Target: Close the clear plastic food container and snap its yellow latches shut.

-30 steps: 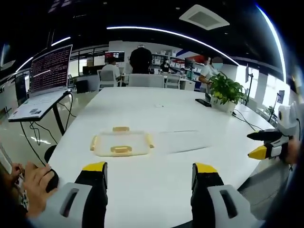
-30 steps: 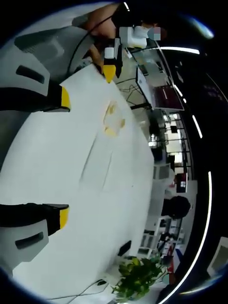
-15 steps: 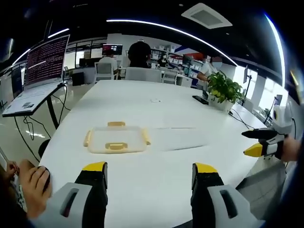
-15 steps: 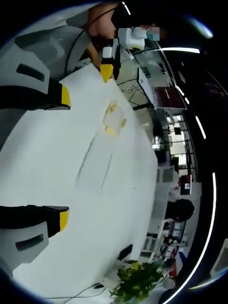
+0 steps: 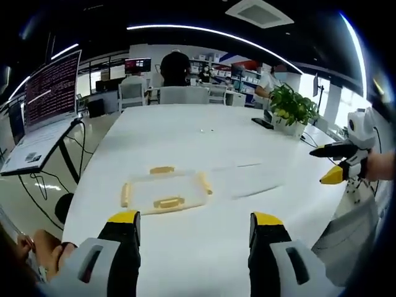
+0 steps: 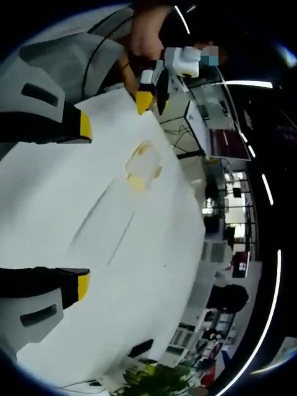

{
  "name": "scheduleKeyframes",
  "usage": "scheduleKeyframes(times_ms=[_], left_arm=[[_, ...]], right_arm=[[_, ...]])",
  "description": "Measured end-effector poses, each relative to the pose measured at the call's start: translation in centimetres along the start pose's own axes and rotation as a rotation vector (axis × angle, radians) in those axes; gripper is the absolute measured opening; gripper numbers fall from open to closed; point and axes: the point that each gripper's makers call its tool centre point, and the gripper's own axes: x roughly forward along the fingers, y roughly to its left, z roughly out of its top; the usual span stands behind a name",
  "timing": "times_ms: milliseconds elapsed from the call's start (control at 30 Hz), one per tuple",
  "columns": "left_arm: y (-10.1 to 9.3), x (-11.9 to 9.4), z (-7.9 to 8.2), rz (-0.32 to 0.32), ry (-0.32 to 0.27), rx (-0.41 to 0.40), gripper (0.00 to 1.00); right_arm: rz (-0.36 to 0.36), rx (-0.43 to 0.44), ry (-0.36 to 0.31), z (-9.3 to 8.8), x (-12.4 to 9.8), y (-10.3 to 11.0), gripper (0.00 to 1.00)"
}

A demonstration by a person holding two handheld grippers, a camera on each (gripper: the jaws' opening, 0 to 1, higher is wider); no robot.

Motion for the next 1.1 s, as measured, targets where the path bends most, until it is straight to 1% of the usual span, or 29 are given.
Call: scheduleKeyframes(times_ms=[167, 267, 300, 500, 767, 900, 1000, 1100], left_arm=[[1.0, 0.8, 1.0, -0.008, -0.006, 0.034, 0.67], [1.3, 1.2, 1.4, -0.019, -0.005, 0.059, 0.67], [1.4, 1.4, 1.5, -0.023, -0.004, 0.071, 0.67], [2.0, 2.4, 2.3, -0.067, 0.001, 0.115, 0.67], [2.6, 3.4, 2.8, -0.116, 0.032, 0.211, 0.66], [3.2, 3.7, 3.0, -0.135, 0.042, 0.238, 0.66], [3.7, 3.9, 3.1, -0.150, 0.049, 0.257, 0.66], [4.2, 4.1, 2.9, -0.178, 0.074, 0.282, 0.66]], right_arm=[[0.042, -0.044, 0.000, 1.6, 1.3, 0.6, 0.80], [0.066, -0.063, 0.012, 2.3, 2.1, 0.8, 0.80], [0.074, -0.069, 0.004, 2.7, 2.3, 0.9, 0.80], [0.125, -0.126, 0.025, 4.0, 3.8, 1.7, 0.79], [0.193, -0.201, 0.040, 5.9, 5.8, 2.6, 0.79], [0.220, -0.235, 0.052, 6.5, 6.8, 3.0, 0.79], [0.249, -0.258, 0.069, 6.6, 7.5, 3.4, 0.79], [0.273, -0.291, 0.085, 6.7, 8.1, 3.7, 0.79]])
